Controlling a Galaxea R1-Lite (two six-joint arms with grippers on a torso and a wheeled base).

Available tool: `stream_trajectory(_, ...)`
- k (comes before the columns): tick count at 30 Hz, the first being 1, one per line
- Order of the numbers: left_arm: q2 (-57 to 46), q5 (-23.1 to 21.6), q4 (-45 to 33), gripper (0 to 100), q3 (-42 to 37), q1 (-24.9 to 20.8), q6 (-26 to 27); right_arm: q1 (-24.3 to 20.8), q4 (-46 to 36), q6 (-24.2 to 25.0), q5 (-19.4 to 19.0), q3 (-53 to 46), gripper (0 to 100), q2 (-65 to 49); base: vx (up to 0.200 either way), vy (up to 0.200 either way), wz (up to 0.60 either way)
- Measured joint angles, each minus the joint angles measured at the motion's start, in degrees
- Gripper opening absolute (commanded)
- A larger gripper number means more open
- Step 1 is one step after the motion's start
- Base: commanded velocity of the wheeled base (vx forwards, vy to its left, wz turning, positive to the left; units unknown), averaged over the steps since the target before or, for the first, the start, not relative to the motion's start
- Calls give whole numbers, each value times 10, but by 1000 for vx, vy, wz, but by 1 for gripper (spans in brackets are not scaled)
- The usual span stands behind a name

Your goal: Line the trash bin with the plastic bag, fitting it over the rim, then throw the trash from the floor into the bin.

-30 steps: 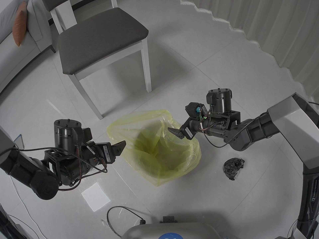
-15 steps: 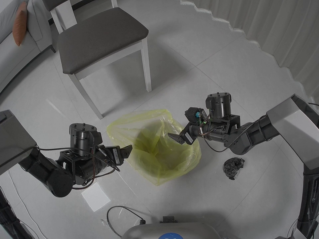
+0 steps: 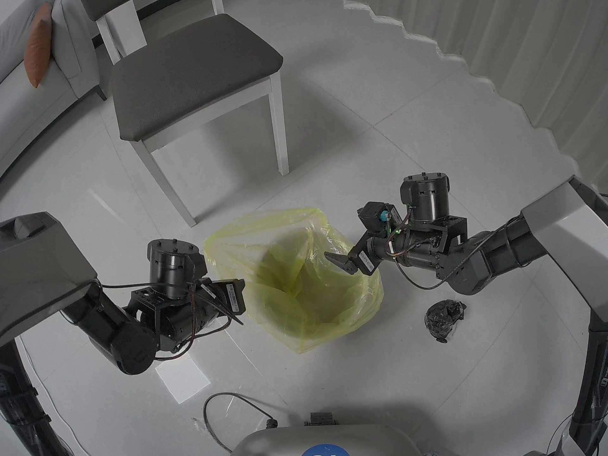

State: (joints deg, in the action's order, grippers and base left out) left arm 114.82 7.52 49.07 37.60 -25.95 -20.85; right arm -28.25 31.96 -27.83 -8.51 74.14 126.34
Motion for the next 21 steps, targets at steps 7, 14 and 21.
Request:
stream_trajectory(7,-13,-21,1,0,-52,-2,-4,4,0,-1,0,-4,100,-11,0,0,0)
stream_trajectory(14,-42,-49,0,0,-105,20,1,5,-1,0,0,-5,100,-19,0,0,0)
stream_trajectory(21,-31,-54,15,0,-103,20,0,18,-3,2,0,-4,100,-23,0,0,0)
